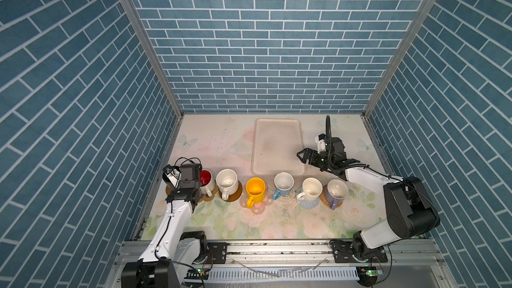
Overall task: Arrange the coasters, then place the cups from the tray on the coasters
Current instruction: 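Lower the black mug onto the cork coaster and open left gripper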
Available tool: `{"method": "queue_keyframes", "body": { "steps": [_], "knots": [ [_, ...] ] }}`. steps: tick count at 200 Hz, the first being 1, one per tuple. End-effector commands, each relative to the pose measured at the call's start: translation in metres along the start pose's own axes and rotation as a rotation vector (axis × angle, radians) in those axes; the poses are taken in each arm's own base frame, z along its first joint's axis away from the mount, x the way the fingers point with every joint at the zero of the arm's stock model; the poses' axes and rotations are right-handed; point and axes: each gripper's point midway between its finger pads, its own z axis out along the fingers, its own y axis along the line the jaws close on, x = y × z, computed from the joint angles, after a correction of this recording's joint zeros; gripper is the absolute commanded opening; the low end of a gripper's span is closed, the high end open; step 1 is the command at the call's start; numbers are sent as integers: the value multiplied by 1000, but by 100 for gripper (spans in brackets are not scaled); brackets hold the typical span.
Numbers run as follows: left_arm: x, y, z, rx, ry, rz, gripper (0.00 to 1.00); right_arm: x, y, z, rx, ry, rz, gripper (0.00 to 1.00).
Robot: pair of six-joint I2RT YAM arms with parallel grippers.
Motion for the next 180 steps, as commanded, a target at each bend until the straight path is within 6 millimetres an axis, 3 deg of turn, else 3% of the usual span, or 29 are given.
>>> {"method": "queue_keyframes", "body": {
  "steps": [1, 45, 180],
  "knots": [
    [-23, -2, -2, -5, -99, -28, 0, 13, -5, 4, 10, 35, 18, 97],
    [-19, -2, 7, -11, -74, -38, 0, 12, -6, 0, 27, 35, 3, 97],
    [-14, 4, 10, -29, -54, -69, 0, 11, -10, 1, 49, 35, -5, 97]
  ]
}}
